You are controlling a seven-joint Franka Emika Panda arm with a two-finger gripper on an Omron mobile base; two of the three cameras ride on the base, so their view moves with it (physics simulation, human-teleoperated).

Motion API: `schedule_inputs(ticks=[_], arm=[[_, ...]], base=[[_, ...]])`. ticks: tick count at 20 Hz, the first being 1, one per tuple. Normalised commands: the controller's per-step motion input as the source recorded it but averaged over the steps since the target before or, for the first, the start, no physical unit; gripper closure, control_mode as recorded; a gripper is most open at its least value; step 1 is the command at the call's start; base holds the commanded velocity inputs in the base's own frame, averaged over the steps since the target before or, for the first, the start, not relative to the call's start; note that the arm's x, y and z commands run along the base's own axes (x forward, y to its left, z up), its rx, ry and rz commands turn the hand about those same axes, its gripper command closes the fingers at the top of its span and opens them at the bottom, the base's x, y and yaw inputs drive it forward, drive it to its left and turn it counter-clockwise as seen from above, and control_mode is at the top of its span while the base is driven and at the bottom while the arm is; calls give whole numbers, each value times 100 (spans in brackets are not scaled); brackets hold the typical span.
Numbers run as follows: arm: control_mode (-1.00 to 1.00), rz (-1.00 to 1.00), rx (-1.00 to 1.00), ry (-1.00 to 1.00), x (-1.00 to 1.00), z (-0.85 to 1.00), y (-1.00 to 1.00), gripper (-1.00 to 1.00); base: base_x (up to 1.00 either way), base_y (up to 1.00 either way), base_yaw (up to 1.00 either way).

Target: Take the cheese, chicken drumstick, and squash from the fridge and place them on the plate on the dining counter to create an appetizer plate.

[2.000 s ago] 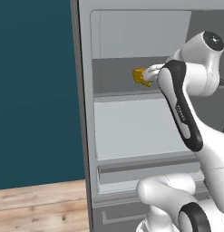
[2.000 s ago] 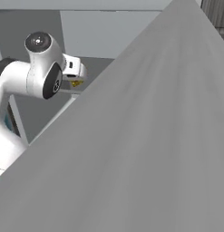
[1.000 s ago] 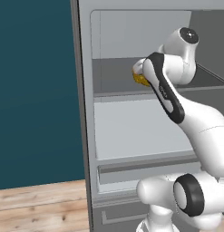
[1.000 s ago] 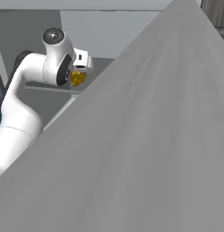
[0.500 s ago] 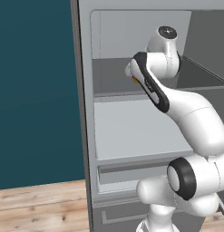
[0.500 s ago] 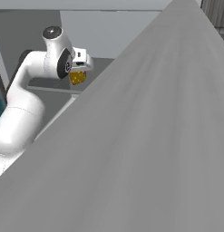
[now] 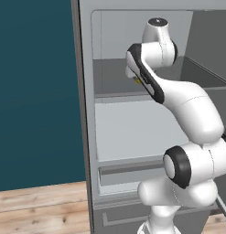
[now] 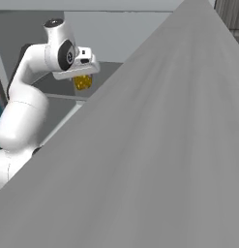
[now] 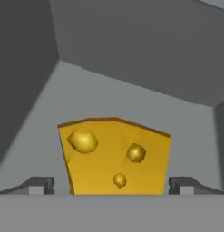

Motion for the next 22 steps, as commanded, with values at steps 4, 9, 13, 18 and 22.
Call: schedule_inputs(ticks=[4, 9, 13, 18, 22], arm=[[-100, -2, -4, 15, -49, -76, -45, -100], [-100, -1, -1, 5, -14, -47, -22, 100], [-100, 0, 0, 0, 10, -8, 0, 100], [-100, 0, 0, -2, 2, -17, 0, 100], [-100, 0, 0, -3, -38, -40, 0, 100]], base=[[0, 0, 0], [0, 0, 0], [0, 0, 0], [0, 0, 0], [0, 0, 0]])
